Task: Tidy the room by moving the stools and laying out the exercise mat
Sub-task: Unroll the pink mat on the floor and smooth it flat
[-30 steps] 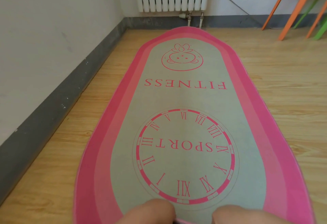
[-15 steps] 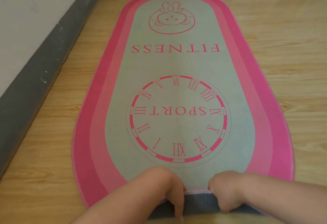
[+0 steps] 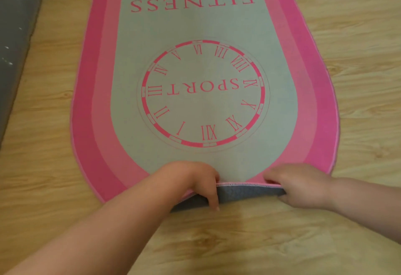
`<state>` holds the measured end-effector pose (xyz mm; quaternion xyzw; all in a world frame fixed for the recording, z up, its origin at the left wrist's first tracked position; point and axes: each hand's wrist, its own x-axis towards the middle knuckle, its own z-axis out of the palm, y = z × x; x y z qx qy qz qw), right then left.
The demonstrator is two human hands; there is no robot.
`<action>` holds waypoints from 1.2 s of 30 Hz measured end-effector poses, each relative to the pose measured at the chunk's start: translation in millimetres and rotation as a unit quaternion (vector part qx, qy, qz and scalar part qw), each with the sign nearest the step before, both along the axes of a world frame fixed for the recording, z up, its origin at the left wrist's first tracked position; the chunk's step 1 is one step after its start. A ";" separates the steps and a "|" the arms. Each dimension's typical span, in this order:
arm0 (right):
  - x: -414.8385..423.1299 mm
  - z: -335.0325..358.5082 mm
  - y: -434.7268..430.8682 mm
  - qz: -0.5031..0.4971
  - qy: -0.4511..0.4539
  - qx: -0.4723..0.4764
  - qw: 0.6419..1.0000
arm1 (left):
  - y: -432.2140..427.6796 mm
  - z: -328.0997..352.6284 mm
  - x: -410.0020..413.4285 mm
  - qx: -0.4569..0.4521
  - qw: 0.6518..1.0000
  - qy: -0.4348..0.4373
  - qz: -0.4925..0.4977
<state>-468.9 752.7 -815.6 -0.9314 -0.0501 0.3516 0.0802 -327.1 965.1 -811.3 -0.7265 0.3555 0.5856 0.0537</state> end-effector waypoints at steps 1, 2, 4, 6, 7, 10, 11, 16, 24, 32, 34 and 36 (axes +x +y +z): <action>0.6 -3.7 -1.0 0.004 -0.011 0.008 1.000 | 10.3 -2.5 -7.1 -0.043 0.998 -0.041 0.030; -2.6 -7.4 0.3 0.009 -0.018 0.017 1.000 | 24.1 -4.7 -20.1 -0.086 0.991 -0.083 0.060; -6.0 -5.6 1.2 0.007 -0.032 0.028 0.999 | 51.0 -5.1 -40.7 -0.166 0.972 -0.147 0.084; -11.8 -4.8 3.9 0.018 -0.047 0.031 0.998 | 82.4 -1.5 -62.3 -0.198 0.957 -0.193 0.089; -14.8 -4.9 4.8 0.026 -0.057 0.025 0.998 | 97.4 0.4 -70.3 -0.199 0.952 -0.214 0.088; -21.0 -4.2 5.6 0.044 -0.087 0.006 0.995 | 126.7 0.5 -83.7 -0.177 0.941 -0.265 0.118; -22.8 -4.7 5.7 0.052 -0.097 -0.002 0.994 | 130.6 -0.9 -87.5 -0.175 0.937 -0.275 0.126; -45.3 -7.5 3.7 0.061 -0.130 -0.016 0.990 | 133.0 -12.8 -99.7 -0.172 0.927 -0.312 0.121; -76.8 4.7 -6.3 0.011 -0.079 -0.046 0.996 | 121.9 -8.8 -119.2 -0.192 0.919 -0.334 0.083; -101.3 6.5 -19.2 0.006 -0.074 -0.056 0.996 | 103.8 -7.5 -135.9 -0.159 0.929 -0.334 -0.008; -104.4 4.0 -16.4 0.015 -0.085 -0.061 0.994 | 106.5 -5.3 -136.7 -0.149 0.930 -0.336 -0.024; -108.5 -0.5 -13.2 0.032 -0.088 -0.067 0.993 | 110.5 -5.3 -137.5 -0.133 0.933 -0.332 -0.040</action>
